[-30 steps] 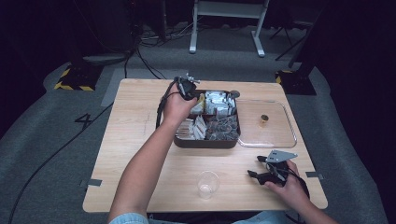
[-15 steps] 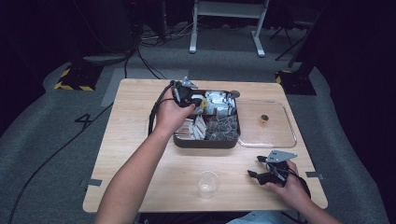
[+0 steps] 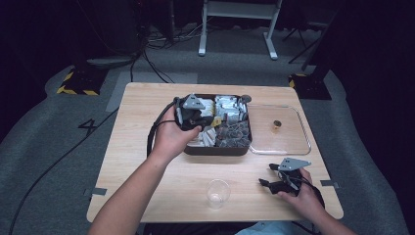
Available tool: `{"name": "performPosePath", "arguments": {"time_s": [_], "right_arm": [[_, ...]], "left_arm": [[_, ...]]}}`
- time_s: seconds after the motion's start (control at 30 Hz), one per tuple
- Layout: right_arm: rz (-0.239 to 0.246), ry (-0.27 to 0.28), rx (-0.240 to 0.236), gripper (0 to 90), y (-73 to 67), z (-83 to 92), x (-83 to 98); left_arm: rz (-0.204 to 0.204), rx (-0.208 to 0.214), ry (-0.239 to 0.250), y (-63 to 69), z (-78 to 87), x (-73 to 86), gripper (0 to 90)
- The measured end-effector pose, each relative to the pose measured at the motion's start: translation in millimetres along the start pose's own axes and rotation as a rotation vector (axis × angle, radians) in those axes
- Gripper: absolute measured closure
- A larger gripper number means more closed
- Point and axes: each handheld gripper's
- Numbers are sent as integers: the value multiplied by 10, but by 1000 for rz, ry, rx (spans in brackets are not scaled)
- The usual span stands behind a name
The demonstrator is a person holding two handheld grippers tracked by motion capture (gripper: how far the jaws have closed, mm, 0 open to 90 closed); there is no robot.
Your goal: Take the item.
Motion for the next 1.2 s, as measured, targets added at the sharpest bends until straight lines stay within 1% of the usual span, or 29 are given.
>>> {"name": "performPosePath", "arguments": {"time_s": [0.1, 0.27, 0.37, 0.47, 0.53, 0.57, 0.63, 0.73, 0.9, 1.03, 1.2], "right_arm": [[0, 1, -1, 224, 0, 0, 0], [-1, 1, -2, 225, 0, 0, 0], [-1, 1, -3, 226, 0, -1, 0], [-1, 0, -3, 226, -2, -1, -1], [-1, 0, -3, 226, -3, -1, -1], [-2, 0, -3, 226, -3, -2, -2], [-2, 0, -3, 226, -5, -3, -2], [-1, -1, -3, 226, -8, -5, -4], [1, 0, -5, 226, -12, -12, -7], [1, 0, -5, 226, -17, -15, -9], [4, 2, -7, 226, -17, -18, -10]], "left_arm": [[-5, 21, 9, 94, 78, 31, 900], [-28, 50, 15, 242, 171, 91, 900], [-29, 72, 23, 330, 209, 129, 900], [-30, 105, 14, 414, 237, 183, 900], [-32, 119, 10, 462, 252, 225, 900], [-27, 125, 12, 489, 257, 247, 900], [-32, 135, 14, 541, 268, 290, 900], [-28, 165, 24, 623, 271, 362, 900], [-33, 201, 44, 748, 268, 468, 900], [-36, 219, 53, 850, 270, 559, 900], [-19, 237, 64, 930, 261, 701, 900]]}}
Point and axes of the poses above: each handheld gripper's, and its own axes: z roughly backward along the jaws, x roughly out of its underside, y roughly to its right, and after that the axes turned 14 degrees about y, right-handed
